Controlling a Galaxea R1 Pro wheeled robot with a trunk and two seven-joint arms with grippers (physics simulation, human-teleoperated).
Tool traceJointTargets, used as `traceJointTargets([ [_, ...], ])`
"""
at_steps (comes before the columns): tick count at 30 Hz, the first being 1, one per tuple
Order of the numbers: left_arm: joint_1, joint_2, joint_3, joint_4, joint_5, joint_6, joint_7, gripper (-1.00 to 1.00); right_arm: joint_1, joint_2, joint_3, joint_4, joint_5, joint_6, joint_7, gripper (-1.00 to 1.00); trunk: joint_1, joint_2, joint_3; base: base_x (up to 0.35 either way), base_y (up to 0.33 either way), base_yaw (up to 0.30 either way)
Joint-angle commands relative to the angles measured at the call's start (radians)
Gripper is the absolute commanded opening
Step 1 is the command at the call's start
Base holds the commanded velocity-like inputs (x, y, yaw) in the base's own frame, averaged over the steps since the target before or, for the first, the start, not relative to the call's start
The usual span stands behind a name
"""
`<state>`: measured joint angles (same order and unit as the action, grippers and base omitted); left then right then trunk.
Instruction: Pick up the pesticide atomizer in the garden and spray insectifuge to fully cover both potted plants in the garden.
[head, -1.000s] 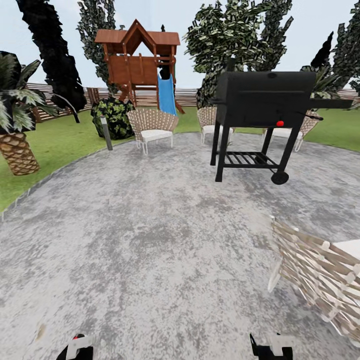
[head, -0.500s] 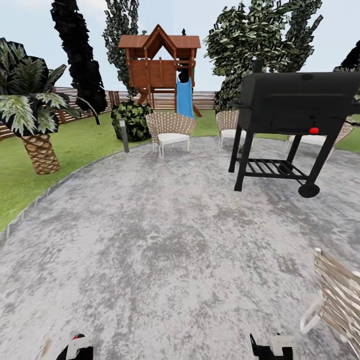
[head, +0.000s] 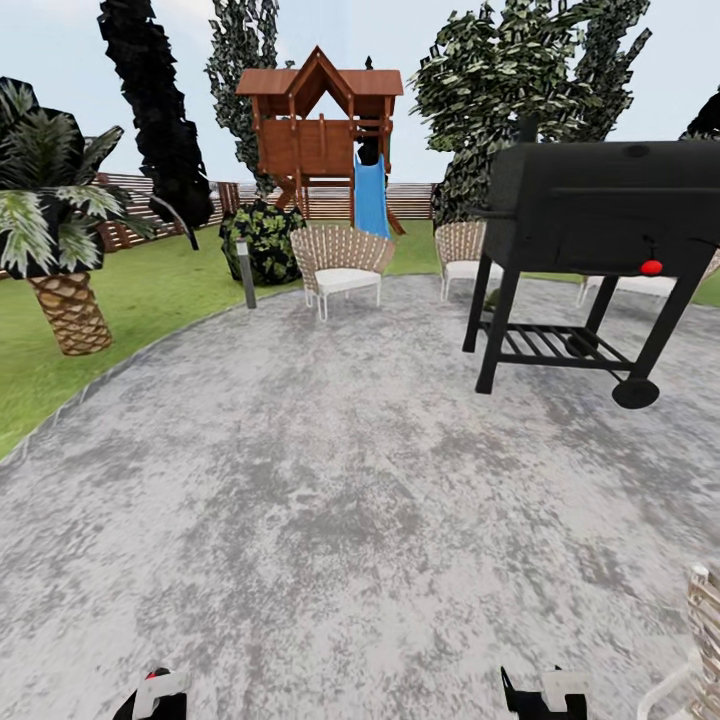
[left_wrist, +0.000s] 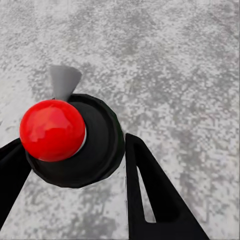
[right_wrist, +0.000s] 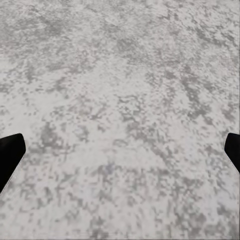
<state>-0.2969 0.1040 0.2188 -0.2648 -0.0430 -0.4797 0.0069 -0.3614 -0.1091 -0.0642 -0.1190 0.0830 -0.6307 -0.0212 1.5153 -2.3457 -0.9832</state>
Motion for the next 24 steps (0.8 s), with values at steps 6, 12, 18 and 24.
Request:
traceJointTargets([
  [6, -0.001, -0.001, 0.003, 0.001, -0.005, -0.003, 0.001, -1.00, -0.001, -0.001, -0.006, 0.001, 0.008, -0.003, -0.003, 1.00, 0.000, 0.000, -0.001, 0.338, 0.000, 0.000],
  [12, -0.001, -0.001, 0.003, 0.001, -0.005, -0.003, 0.001, -1.00, -0.001, 0.000, -0.006, 0.001, 0.008, -0.003, -0.003, 1.00, 0.000, 0.000, -0.001, 0.338, 0.000, 0.000],
  [18, -0.001, -0.001, 0.002, 0.001, -0.005, -0.003, 0.001, -1.00, -0.001, 0.001, -0.006, 0.000, 0.007, -0.003, -0.004, 1.00, 0.000, 0.000, -0.001, 0.338, 0.000, -0.001],
  [24, -0.001, -0.001, 0.004, 0.001, -0.005, -0.003, 0.001, -1.00, -0.001, 0.002, -0.006, 0.000, 0.006, -0.003, -0.005, 1.00, 0.000, 0.000, -0.001, 0.339, 0.000, -0.232],
])
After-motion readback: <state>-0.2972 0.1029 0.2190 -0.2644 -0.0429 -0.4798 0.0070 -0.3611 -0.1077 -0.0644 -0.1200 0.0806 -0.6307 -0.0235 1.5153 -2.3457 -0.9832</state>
